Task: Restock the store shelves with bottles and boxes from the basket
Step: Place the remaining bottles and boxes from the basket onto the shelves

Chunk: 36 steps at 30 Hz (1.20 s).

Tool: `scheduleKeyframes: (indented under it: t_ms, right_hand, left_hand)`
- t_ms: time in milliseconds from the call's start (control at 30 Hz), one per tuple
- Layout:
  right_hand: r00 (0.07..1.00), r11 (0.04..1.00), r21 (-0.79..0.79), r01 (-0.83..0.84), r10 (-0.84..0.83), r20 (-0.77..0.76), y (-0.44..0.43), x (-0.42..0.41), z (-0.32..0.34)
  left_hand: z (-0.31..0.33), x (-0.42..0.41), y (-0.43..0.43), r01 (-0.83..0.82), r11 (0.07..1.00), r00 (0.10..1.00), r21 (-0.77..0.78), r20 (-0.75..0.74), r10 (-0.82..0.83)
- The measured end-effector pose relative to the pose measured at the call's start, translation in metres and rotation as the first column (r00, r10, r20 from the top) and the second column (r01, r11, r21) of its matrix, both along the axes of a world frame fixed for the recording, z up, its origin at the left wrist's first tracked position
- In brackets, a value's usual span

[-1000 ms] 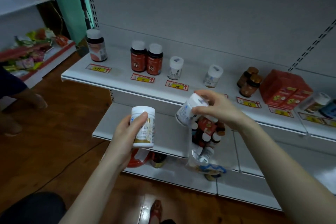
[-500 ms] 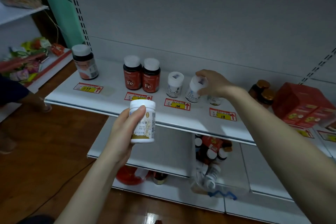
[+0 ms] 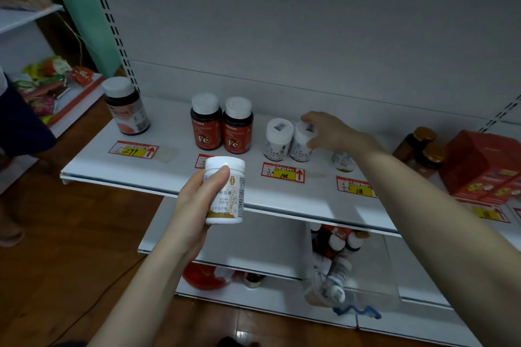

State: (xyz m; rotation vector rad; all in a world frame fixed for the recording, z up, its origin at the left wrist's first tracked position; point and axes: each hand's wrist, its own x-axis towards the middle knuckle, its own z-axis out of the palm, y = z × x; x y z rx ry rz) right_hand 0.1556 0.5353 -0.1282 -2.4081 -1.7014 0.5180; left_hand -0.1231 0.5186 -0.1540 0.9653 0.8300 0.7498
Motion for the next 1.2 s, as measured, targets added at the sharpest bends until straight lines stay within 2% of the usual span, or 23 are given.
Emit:
scheduleKeyframes:
  t_ms: [333,767,867,933,1000,1100,1200]
  right_hand:
    - [1.0,0.999,-0.036,-0.006,0.006,0.018,0.004,-0.002,0.0]
    - [1.0,0.999,-0.035,-0.007,0.008,0.014,-0.002,-0.005,0.002]
    - [1.0,0.993,0.115,-0.006,0.003,0.025,-0.012,-0.014,0.012]
    - [0.998,0.949,0.313,0.033,-0.017,-0.054,-0.021,-0.027,0.021]
    - [0.97,0.903,0.417,0.103,0.001,-0.242,-0.032,-0.046,0.033]
    - [0.836,0.922,0.361,0.137,0.088,-0.542,-0.055,-0.08,0.043]
    - [0.772,0.96,0.266,0.091,0.101,-0.628,-0.072,-0.097,0.035]
  left_hand:
    - [0.003,0.009,0.015,0.097,0.995,0.995,-0.031,0.023,-0.096]
    - [0.012,0.02,0.016,0.087,0.975,0.985,-0.204,0.162,-0.054]
    - [0.011,0.021,0.015,0.109,0.977,0.983,-0.185,0.168,-0.078]
    - [0.01,0.023,0.014,0.122,0.981,0.98,-0.152,0.174,-0.095]
    - [0.009,0.026,0.013,0.123,0.989,0.982,-0.076,0.154,-0.11]
    - [0.005,0.033,0.008,0.137,0.987,0.985,0.083,0.096,-0.145]
    - [0.005,0.04,0.001,0.161,0.974,0.984,0.161,0.053,-0.172]
